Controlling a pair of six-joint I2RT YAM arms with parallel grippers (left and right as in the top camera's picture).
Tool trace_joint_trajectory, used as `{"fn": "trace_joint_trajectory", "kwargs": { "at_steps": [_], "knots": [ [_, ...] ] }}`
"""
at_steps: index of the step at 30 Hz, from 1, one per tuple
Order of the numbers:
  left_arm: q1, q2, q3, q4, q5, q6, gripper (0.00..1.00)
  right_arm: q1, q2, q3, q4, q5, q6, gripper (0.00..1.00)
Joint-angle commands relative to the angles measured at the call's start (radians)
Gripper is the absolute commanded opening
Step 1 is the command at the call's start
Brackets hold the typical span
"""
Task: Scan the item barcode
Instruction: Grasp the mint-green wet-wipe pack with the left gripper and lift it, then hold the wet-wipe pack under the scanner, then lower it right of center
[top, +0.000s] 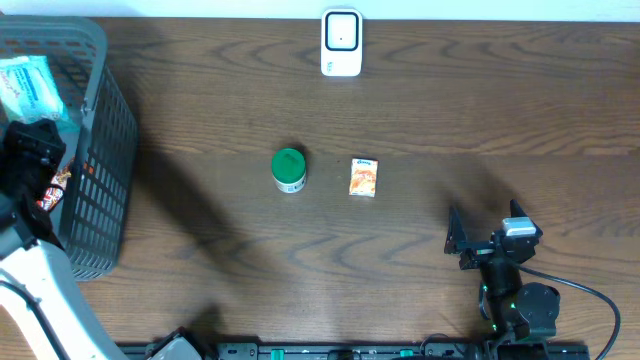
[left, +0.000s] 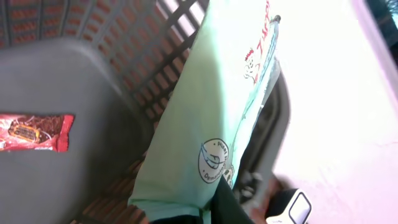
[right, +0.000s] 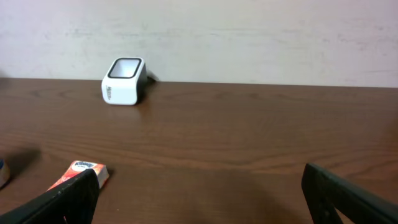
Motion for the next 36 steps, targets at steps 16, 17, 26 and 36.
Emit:
{"fn": "trace_joint_trajectory", "kwargs": {
  "at_steps": [16,17,26,36],
  "knots": [
    [-0.117,-0.213,0.002,0.113,0.349,-0.114,0.07,0.002,-0.005,-0.003,-0.001,0.002,0.014,0.99],
    [-0.148,-0.208,-0.002,0.113,0.365,-0.104,0.07,0.002,-0.005,-0.003,-0.001,0.002,0.014,0.99],
    [-0.558,-0.087,-0.005,0.082,0.400,0.092,0.07,0.002,-0.005,-0.003,-0.001,0.002,0.014,0.99],
    [-0.967,0.149,-0.005,0.076,0.241,0.193,0.07,0.002,-0.005,-0.003,-0.001,0.002,0.014,0.99]
  ]
}}
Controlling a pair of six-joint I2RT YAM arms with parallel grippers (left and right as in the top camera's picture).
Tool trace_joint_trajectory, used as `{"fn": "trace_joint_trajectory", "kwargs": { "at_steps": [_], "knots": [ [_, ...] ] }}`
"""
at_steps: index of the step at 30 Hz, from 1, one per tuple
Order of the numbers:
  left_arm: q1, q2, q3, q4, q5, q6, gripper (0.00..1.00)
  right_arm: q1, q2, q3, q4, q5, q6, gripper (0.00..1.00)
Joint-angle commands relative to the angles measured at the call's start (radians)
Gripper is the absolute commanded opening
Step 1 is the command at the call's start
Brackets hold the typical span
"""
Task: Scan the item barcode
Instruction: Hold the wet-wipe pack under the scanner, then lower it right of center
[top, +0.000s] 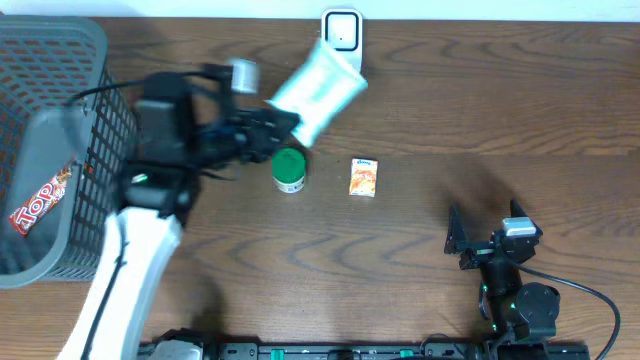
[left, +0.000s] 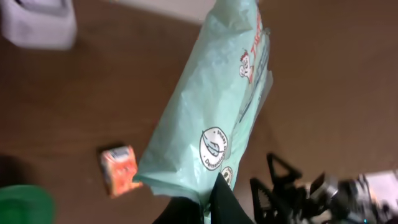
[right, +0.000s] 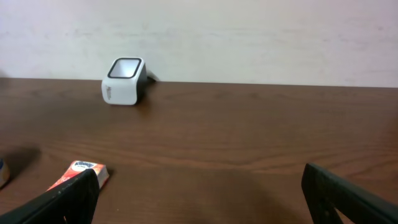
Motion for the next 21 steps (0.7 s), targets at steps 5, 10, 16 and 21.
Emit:
{"fn": "trace_joint_trajectory", "kwargs": {
  "at_steps": [5,10,16,21],
  "knots": [
    [-0.224,0.186,-0.004,0.002,-0.295,0.053,0.07,0.002,-0.005,-0.003,-0.001,0.002,0.014,0.99],
    [-0.339,0.284,-0.004,0.039,-0.380,0.060,0.07,0.002,-0.005,-0.003,-0.001,0.002,0.014,0.99],
    [-0.460,0.359,-0.004,0.069,-0.576,0.064,0.07,0.002,-0.005,-0.003,-0.001,0.002,0.014,0.99],
    [-0.560,0.409,-0.004,0.069,-0.858,0.135,0.07,0.002,-0.005,-0.003,-0.001,0.002,0.014,0.99]
  ]
}}
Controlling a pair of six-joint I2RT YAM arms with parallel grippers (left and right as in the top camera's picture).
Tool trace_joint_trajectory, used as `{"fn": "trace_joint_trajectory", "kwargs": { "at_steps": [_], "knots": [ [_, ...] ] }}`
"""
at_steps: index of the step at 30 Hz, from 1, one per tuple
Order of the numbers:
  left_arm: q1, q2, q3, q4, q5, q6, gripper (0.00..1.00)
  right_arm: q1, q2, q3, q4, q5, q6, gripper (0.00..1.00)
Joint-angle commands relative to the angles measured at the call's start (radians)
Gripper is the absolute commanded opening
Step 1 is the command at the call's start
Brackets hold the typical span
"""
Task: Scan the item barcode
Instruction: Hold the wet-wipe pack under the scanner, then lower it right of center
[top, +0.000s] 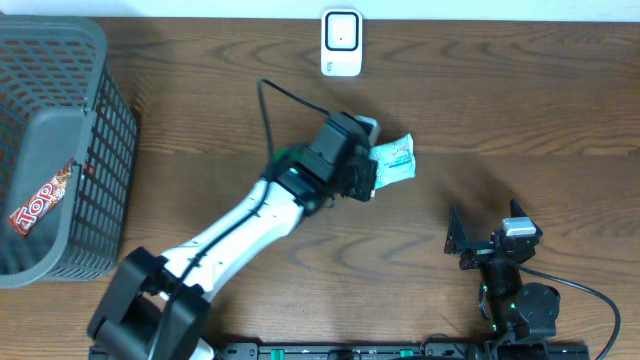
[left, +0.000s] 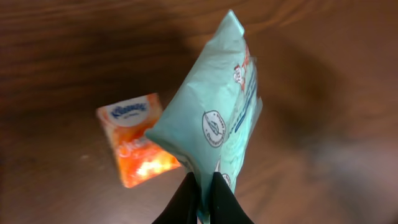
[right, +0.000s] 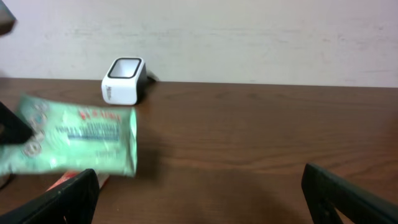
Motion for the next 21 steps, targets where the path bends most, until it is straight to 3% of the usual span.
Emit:
{"fn": "trace_joint_trajectory", "kwargs": {
  "at_steps": [1,11,21],
  "knots": [
    [-0.060,0.037,-0.004,0.009,-0.280,0.082,0.07,0.002,-0.005,-0.003,-0.001,0.002,0.014,0.99],
    [-0.158,0.075,-0.004,0.089,-0.329,0.211,0.07,0.002,-0.005,-0.003,-0.001,0.002,0.014,0.99],
    [-0.166,0.076,-0.004,0.098,-0.327,0.215,0.07,0.002,-0.005,-0.003,-0.001,0.002,0.014,0.99]
  ]
}}
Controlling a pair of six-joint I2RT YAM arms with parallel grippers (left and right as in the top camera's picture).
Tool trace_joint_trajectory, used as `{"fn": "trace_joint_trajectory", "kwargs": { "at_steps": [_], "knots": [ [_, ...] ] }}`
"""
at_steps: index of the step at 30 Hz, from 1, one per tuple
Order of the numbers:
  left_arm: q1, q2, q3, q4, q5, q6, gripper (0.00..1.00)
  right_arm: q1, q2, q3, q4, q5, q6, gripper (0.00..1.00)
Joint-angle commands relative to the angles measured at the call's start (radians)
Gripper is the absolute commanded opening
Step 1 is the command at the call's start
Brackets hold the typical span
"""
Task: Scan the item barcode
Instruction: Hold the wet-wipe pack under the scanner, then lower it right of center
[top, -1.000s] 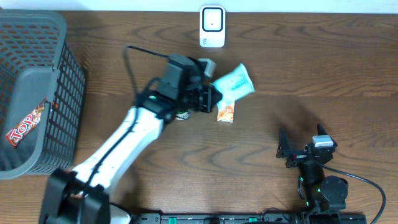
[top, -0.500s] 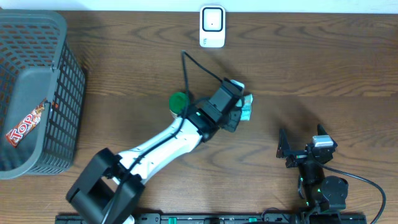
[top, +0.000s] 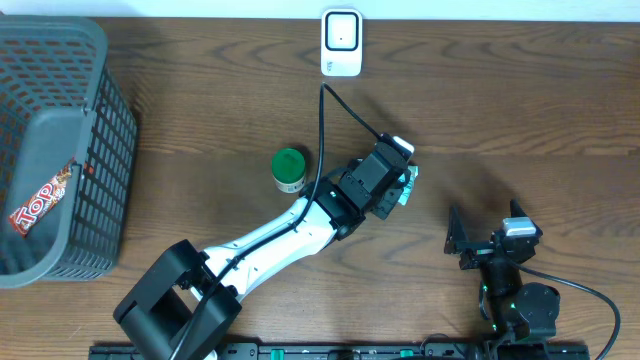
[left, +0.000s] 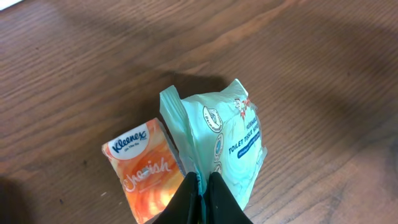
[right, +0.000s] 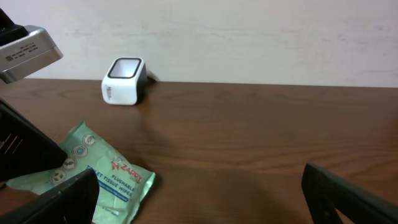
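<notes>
A mint-green pack of toilet wipes (left: 225, 144) lies low on the brown table just right of an orange Kleenex pack (left: 140, 172). My left gripper (left: 201, 194) is shut on the wipes pack's near edge. In the overhead view the left gripper (top: 388, 186) covers most of the wipes pack (top: 408, 186) and hides the Kleenex. The white scanner (top: 341, 42) stands at the far edge, also seen as the scanner (right: 124, 81). My right gripper (right: 199, 205) rests open at the front right, with the wipes pack (right: 93, 177) to its left.
A green-lidded can (top: 289, 169) stands left of my left arm. A grey basket (top: 100, 150) with a red snack bar (top: 40, 200) fills the left end. The wall runs behind the scanner.
The left gripper has moved right and down with the wipes pack, from above the Kleenex to the table beside it. The green can shows again. The right arm has not moved.
My left gripper was inside the basket, shut on the wipes pack. Then it held the pack in the air near the scanner and the green can, then over the Kleenex pack. Now the pack is down on the table, still gripped.
</notes>
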Motion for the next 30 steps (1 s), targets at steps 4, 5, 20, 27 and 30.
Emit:
{"fn": "trace_joint_trajectory", "kwargs": {
  "at_steps": [4,5,20,27,30],
  "knots": [
    [-0.001,0.001,-0.004,0.002,0.010,0.025,0.07,0.002,-0.005,-0.003,-0.001,0.002,0.014,0.99],
    [0.000,0.001,-0.004,0.003,0.023,0.024,0.07,0.002,-0.005,-0.003,-0.001,0.002,0.014,0.99],
    [-0.001,0.095,-0.004,0.059,0.265,-0.060,0.08,0.002,-0.005,-0.003,-0.001,0.002,0.014,0.99],
    [0.000,0.146,-0.003,0.121,0.321,-0.089,0.08,0.002,-0.005,-0.003,-0.001,0.002,0.014,0.99],
    [0.005,0.138,0.003,0.121,0.311,-0.087,0.34,0.002,-0.005,-0.003,-0.001,0.002,0.014,0.99]
  ]
}}
